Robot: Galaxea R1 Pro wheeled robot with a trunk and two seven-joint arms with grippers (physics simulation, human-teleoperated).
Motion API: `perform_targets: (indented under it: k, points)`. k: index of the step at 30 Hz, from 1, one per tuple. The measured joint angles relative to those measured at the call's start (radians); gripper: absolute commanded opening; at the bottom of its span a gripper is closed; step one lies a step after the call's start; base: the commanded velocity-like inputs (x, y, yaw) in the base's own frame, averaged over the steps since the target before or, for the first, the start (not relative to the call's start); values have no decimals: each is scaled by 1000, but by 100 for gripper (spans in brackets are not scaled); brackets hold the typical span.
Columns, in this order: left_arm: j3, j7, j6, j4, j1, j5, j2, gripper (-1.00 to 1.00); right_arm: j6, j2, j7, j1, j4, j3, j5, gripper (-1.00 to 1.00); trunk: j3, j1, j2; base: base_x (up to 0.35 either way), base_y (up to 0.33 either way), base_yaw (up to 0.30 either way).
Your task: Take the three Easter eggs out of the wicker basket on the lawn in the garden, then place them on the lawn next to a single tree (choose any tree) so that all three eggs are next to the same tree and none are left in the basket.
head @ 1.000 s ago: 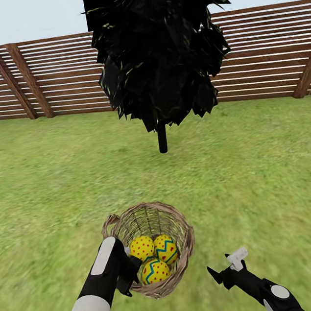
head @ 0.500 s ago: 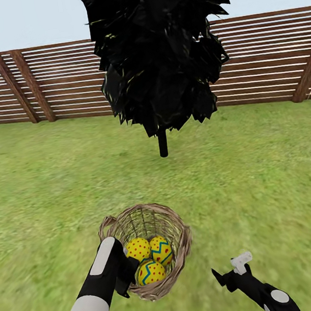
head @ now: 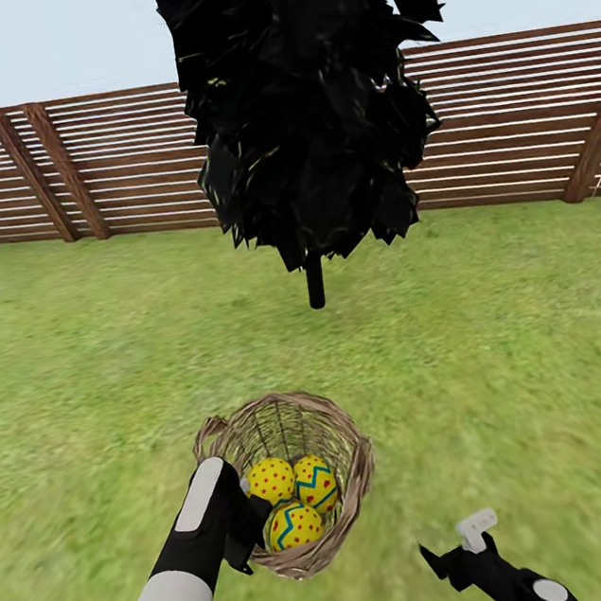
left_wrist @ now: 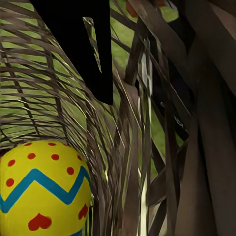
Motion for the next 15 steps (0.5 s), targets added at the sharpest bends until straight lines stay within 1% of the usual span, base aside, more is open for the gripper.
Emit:
perform_targets:
  k: [2,6,11,15]
  points:
    - [0,-2,0,0,0,1,-1,-100,2,-1,-2,0,8,-1,0,100,9,-8,14,0,0,32]
    - [0,-2,2,-2,0,1,5,-100,2,-1,-2,0,31,-2,-2,100,28,-23,42,0,0,85]
    - [1,0,2,0,0,1,6,-100,2,-1,-2,1,39,-2,-2,100,52,-42,77,0,0,77]
    - [0,-3,0,1,0,0,4,-100,2,-3,-3,1,40,-3,-2,100,71,-58,105,0,0,16]
